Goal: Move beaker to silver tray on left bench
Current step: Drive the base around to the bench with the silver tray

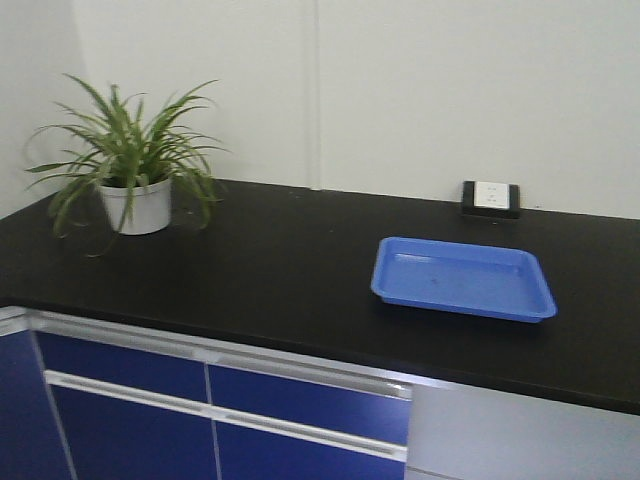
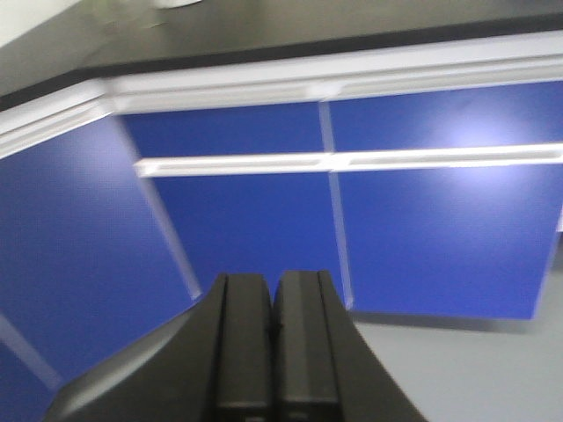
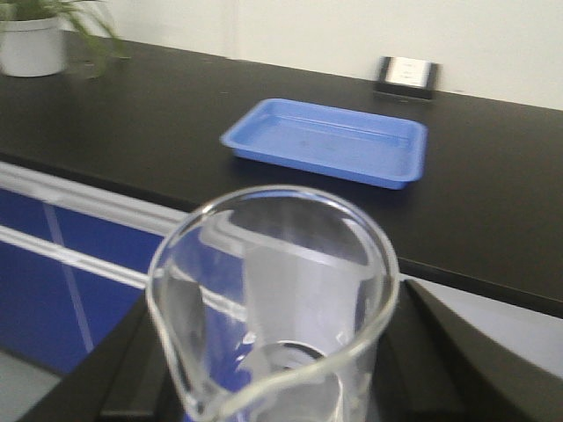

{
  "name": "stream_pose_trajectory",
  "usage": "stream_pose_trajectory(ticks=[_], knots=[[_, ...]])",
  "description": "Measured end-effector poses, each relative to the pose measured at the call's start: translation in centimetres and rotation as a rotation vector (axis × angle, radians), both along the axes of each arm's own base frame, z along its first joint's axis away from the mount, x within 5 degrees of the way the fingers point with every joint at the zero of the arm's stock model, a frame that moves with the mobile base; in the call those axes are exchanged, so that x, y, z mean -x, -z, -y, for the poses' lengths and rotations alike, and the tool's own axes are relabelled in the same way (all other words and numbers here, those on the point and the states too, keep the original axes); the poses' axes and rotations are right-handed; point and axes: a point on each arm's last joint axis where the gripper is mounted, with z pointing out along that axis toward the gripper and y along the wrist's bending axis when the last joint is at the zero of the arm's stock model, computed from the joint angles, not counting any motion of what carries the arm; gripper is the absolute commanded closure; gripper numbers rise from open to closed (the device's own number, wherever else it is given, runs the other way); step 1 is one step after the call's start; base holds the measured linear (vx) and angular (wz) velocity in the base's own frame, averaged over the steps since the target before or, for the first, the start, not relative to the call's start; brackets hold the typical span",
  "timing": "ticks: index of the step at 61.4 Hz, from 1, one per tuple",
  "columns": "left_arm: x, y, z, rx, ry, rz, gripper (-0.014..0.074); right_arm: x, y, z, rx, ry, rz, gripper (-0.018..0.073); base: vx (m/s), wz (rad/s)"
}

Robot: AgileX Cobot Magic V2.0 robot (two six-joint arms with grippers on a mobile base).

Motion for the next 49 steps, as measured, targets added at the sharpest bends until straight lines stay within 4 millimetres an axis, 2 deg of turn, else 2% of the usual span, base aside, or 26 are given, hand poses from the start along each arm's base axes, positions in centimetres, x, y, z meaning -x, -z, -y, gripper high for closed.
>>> stream_pose_trajectory(ticks=[21, 49], knots=[[0.0, 0.0, 0.0, 0.0, 0.0, 0.0, 0.0595, 0.0, 0.0, 0.0, 0.0, 0.0, 0.0, 0.0571, -0.27, 0.58], [0.0, 0.0, 0.0, 0.0, 0.0, 0.0, 0.0595, 0.0, 0.0, 0.0, 0.0, 0.0, 0.0, 0.0571, -0.19, 0.42]])
